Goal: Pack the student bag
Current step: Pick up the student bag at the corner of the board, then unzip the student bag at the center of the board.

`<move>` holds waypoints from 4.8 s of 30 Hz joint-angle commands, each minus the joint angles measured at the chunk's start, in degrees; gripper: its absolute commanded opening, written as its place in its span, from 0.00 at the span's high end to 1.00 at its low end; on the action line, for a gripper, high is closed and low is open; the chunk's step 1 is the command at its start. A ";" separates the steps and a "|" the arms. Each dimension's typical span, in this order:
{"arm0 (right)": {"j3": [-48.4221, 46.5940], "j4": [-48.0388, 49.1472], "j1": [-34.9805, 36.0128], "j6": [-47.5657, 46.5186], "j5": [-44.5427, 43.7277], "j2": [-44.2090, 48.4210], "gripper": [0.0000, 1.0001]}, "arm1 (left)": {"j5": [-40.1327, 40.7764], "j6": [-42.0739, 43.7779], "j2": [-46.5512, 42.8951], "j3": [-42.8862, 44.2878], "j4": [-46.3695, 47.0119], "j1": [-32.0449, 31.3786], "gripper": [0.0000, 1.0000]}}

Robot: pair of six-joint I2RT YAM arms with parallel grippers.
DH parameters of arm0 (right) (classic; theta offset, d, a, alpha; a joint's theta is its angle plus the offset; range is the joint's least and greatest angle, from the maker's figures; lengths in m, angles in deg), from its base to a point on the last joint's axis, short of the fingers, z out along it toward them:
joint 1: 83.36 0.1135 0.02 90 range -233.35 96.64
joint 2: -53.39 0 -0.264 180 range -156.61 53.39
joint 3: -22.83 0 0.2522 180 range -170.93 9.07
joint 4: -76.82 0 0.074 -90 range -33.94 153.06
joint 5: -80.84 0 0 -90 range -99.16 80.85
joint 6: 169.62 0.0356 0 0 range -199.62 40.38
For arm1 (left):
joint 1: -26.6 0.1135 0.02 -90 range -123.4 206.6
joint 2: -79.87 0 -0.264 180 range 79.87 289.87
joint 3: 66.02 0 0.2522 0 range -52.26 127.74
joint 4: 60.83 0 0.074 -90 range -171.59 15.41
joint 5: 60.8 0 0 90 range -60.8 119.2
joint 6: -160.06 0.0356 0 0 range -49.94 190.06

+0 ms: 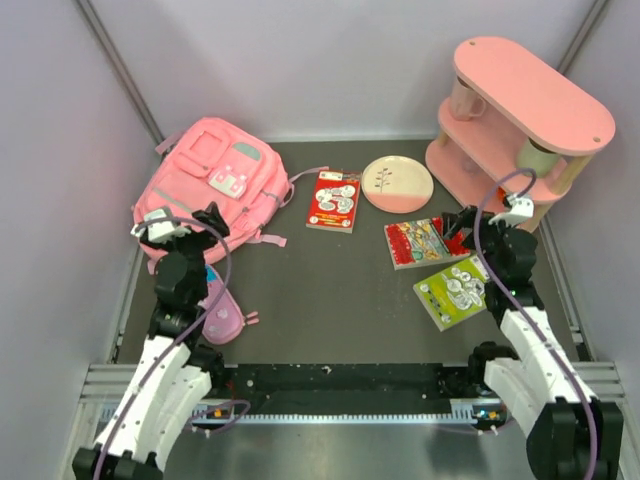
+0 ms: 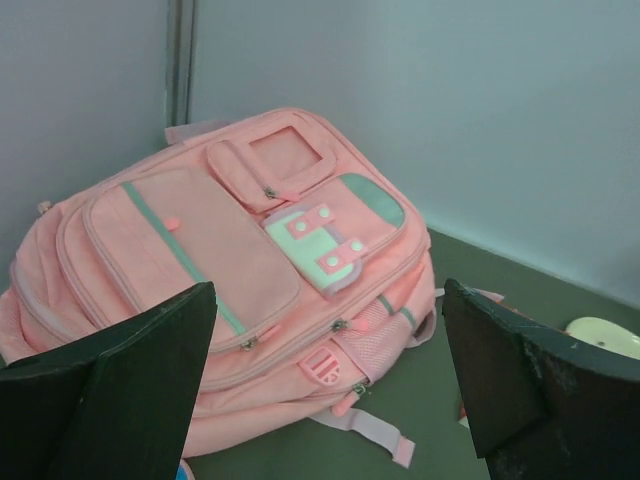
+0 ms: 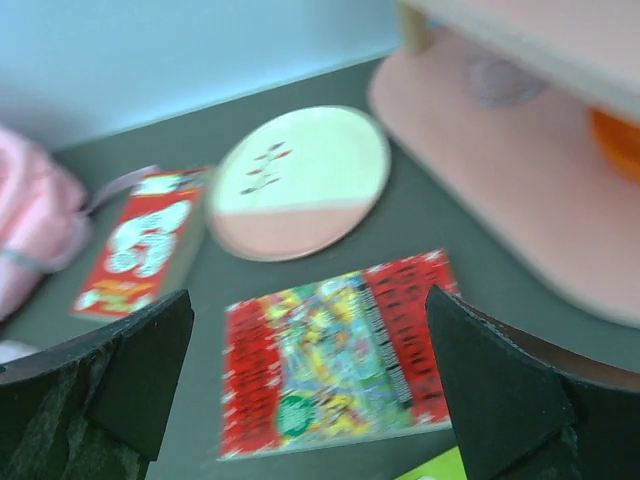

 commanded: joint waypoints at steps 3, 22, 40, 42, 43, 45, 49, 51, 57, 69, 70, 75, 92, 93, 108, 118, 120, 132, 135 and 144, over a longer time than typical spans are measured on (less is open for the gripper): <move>6.09 -4.27 -0.29 20.02 25.65 8.35 0.01 | -4.13 -14.94 -10.68 2.68 -29.84 0.22 0.01; -11.01 -4.89 29.24 30.08 21.08 -8.68 0.01 | -10.88 -21.04 -9.91 11.22 -50.82 0.22 0.01; -71.11 -6.99 36.88 39.73 21.02 -72.48 0.07 | -13.97 -21.65 2.84 15.44 -50.20 0.57 0.01; -75.62 -8.83 36.88 39.65 20.68 -78.37 0.09 | -14.49 -22.01 2.93 15.09 -50.21 0.57 0.01; -79.21 -10.84 36.88 39.74 20.24 -79.87 0.10 | -14.49 -22.27 2.50 14.83 -49.94 0.57 0.01; -82.13 -12.26 36.88 40.26 19.36 -84.18 0.12 | -13.80 -22.80 1.80 13.42 -49.24 0.57 0.01; -87.84 -13.50 36.80 40.09 18.13 -89.28 0.17 | -13.35 -24.90 -1.36 11.66 -49.15 0.57 0.01; -90.04 -14.11 36.88 40.00 17.42 -92.34 0.18 | -13.70 -25.17 -2.60 10.87 -49.41 0.57 0.01; -101.11 -15.17 36.97 41.66 17.16 -99.82 0.18 | -13.53 -24.29 -6.29 10.34 -50.38 0.57 0.01; -104.21 -16.83 38.03 41.14 15.93 -103.26 0.38 | -15.28 -25.53 -10.86 7.79 -52.67 0.57 0.01; -104.21 -17.10 38.11 40.97 15.93 -103.35 0.43 | -15.46 -25.44 -10.95 7.70 -52.75 0.57 0.01; -105.34 -17.36 38.38 40.27 16.02 -104.14 0.32 | -17.30 -24.74 -11.04 7.44 -53.19 0.57 0.01; -107.20 -17.54 38.99 36.23 15.58 -95.98 1.00 | -19.85 -21.92 -9.63 9.55 -52.76 0.57 0.01; -106.41 -17.54 38.65 35.96 14.45 -93.96 1.00 | -20.03 -21.84 -9.63 9.72 -52.49 0.57 0.01; -61.52 -5.08 31.09 34.11 5.40 -51.01 1.00 | -38.48 -18.32 1.26 13.41 -36.76 -1.01 0.10; -28.73 -5.31 31.08 31.21 2.22 -30.41 1.00 | -25.14 -22.62 8.54 14.65 -27.18 -26.57 0.15; -26.43 -6.20 31.08 31.04 2.40 -27.33 1.00 | -18.40 -23.76 9.78 14.65 -26.83 -33.77 0.15; -17.28 -9.01 31.17 29.45 4.68 -17.22 1.00 | 5.10 -36.77 25.43 13.07 -21.47 -55.33 0.20; -16.32 -10.15 31.26 29.54 5.38 -15.11 1.00 | 8.35 -39.24 28.41 13.07 -19.45 -56.47 0.23; -14.03 -11.74 32.75 33.31 6.35 -8.96 1.00 | 12.32 -39.68 36.50 16.05 -13.30 -56.83 0.28</move>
